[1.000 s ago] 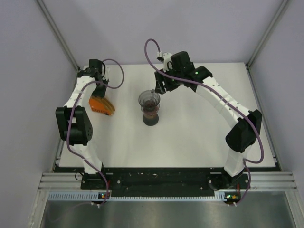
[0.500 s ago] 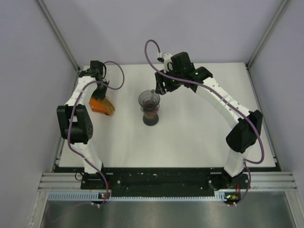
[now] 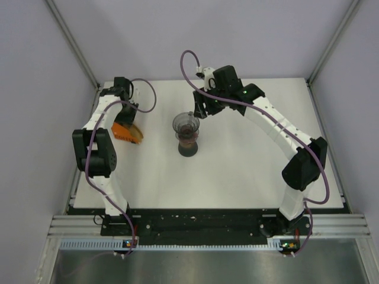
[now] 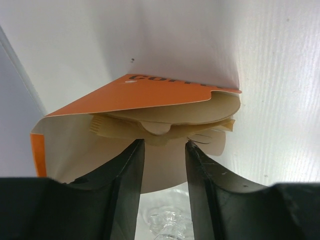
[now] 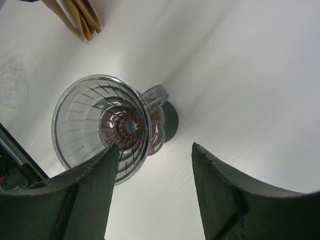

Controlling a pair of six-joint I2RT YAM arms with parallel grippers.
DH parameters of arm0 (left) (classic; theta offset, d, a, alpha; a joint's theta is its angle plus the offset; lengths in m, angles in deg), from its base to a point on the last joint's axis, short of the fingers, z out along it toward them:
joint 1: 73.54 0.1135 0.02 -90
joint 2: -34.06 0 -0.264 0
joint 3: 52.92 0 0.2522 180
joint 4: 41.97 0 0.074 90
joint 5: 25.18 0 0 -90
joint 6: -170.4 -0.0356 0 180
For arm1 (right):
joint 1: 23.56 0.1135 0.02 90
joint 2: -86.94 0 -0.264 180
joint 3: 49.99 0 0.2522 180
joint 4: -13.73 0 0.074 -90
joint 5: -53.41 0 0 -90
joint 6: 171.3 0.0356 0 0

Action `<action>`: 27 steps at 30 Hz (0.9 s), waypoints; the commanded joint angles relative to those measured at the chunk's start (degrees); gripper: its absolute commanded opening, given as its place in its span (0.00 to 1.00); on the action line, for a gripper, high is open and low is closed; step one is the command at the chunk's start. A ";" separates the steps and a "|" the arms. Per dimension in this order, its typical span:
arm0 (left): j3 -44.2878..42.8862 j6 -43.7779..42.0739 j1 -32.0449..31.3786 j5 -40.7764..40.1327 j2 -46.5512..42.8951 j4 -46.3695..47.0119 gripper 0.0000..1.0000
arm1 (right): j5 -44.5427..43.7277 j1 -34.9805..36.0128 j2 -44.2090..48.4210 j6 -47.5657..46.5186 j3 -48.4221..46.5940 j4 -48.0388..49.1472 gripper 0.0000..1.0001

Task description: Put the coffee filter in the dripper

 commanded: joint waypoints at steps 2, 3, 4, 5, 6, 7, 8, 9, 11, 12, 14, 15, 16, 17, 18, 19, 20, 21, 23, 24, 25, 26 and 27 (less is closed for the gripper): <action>-1.94 0.95 0.30 4.07 -1.45 -0.09 0.47 | 0.58 0.86 2.80 -0.84 0.02 1.81 0.60; -1.94 0.86 0.30 4.42 -1.53 -0.09 0.47 | 0.67 0.86 2.89 -0.75 0.02 1.81 0.60; -1.94 0.60 0.30 4.77 -1.71 -0.17 0.47 | 0.76 0.86 2.80 -0.84 0.02 1.81 0.60; -1.86 0.43 0.30 4.87 -1.71 -0.17 0.47 | 0.76 0.86 2.80 -0.84 0.02 1.81 0.61; -1.94 0.34 0.30 4.95 -1.80 -0.17 0.47 | 0.85 0.86 2.72 -0.84 0.02 1.81 0.60; -1.94 0.34 0.21 4.78 -1.63 -0.09 0.47 | 0.85 0.86 2.72 -0.84 0.02 1.81 0.60; -2.03 0.42 0.30 4.69 -1.28 -0.09 0.47 | 0.85 0.95 2.54 -0.92 0.02 1.81 0.60; -2.29 0.51 0.30 4.52 -1.10 0.00 0.47 | 1.02 0.86 2.63 -0.84 -0.07 1.89 0.60; -2.64 0.69 0.30 4.51 -0.83 0.18 0.48 | 1.20 0.86 2.54 -0.84 -0.07 1.90 0.60; -2.73 0.77 0.30 4.17 -0.83 0.61 0.48 | 1.20 0.86 2.45 -0.84 -0.15 1.90 0.60; -2.82 0.43 0.21 2.85 -0.74 1.75 0.48 | 1.20 0.86 2.36 -0.84 0.02 1.81 0.60; -2.82 0.08 0.21 2.06 -0.66 2.11 0.48 | 1.11 0.86 2.36 -0.84 -0.07 1.81 0.60; -2.82 -0.54 0.30 1.18 -0.66 2.55 0.47 | 1.20 0.86 2.36 -0.84 -0.07 1.98 0.60; -2.82 -1.07 0.21 0.48 -0.48 2.99 0.45 | 1.20 0.86 2.28 -0.84 -0.07 1.90 0.60; -2.73 -1.51 0.12 0.04 -0.39 3.16 0.43 | 1.29 0.86 2.36 -0.84 0.11 1.81 0.60; -2.47 -2.12 0.21 -0.14 -0.39 3.17 0.42 | 1.38 0.86 2.36 -0.75 0.11 1.98 0.60; -2.21 -2.73 0.21 -0.14 -0.39 3.43 0.41 | 1.38 0.86 2.36 -0.84 0.02 1.81 0.60; -1.86 -3.26 0.21 -0.14 -0.39 3.69 0.40 | 1.55 0.86 2.36 -0.84 0.02 1.81 0.60; -1.24 -4.14 0.21 0.03 -0.74 3.78 0.38 | 1.73 0.86 2.36 -0.84 -0.07 1.90 0.60; -0.89 -4.67 0.21 0.12 -0.92 4.04 0.37 | 1.73 0.86 2.28 -0.75 -0.07 1.90 0.60; -0.71 -5.11 0.21 0.21 -0.92 4.13 0.37 | 1.82 0.95 2.28 -0.75 -0.15 1.98 0.60; -0.28 -5.55 0.21 0.47 -1.09 4.39 0.37 | 1.90 0.86 2.19 -0.66 -0.15 1.90 0.60; -0.01 -5.99 0.21 0.30 -1.27 4.74 0.37 | 1.99 0.95 2.10 -0.75 -0.07 1.90 0.60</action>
